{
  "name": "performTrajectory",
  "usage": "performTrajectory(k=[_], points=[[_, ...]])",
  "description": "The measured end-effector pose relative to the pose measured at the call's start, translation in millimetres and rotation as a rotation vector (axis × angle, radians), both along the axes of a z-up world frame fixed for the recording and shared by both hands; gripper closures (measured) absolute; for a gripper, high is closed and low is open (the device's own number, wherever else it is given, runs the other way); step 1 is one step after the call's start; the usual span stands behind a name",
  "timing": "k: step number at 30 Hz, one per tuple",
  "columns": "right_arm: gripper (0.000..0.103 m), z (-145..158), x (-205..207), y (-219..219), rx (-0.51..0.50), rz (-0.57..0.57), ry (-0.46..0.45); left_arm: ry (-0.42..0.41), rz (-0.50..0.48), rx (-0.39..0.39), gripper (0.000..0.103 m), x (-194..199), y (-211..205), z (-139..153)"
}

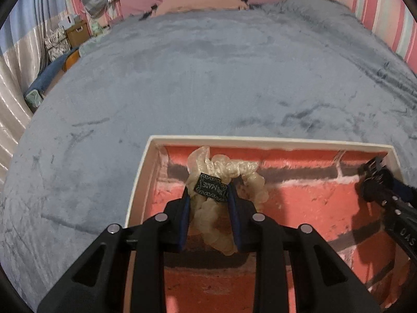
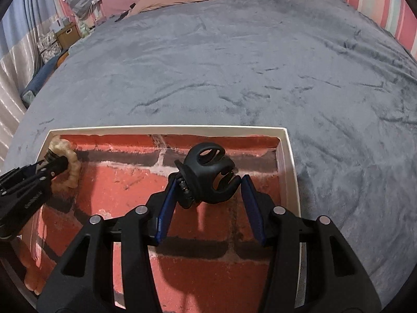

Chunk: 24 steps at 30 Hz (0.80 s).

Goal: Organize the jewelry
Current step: 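Carry the cream scrunchie and black claw clip over the tray with both tools, then open both tools to drop the scrunchie and claw clip into the tray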

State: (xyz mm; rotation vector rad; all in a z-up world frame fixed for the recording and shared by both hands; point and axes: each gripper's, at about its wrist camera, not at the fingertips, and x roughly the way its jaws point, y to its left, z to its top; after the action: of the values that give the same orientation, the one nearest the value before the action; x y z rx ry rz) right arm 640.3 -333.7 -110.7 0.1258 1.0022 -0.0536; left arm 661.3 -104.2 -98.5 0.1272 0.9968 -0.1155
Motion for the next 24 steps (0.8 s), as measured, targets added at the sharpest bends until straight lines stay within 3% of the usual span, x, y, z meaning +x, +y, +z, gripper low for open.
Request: performTrajectory(k=[5,9,11,14,16,24], points=[[0.05,-6,2,1,-0.013,-0.003,0.031,0.028,0.007,0.009,0.068,3,1,-6],[0.037,-7,1,1,-0.013,-0.004,0.032,0.029,0.024,0.009,0.057,4,6,-7],[0.036,-4,-1,1,-0.023,-0.005,0.022,0.019,0.029,0.003,0.053,2,8,-3],[0.035,3,-8,-4,-0.01,-0.016,0.014,-0.012,0.028,-0.002,0.051,-8,11,10],[0.027,14,-16,-8,-0.002,-0.025,-0.015,-0.031,0.025,-0.013,0.043,-18,13,19],[0.015,62,-76,-16,0.031,-0.03,-0.108,-0.139,0.012,-0.032,0.031,-95,36,78]])
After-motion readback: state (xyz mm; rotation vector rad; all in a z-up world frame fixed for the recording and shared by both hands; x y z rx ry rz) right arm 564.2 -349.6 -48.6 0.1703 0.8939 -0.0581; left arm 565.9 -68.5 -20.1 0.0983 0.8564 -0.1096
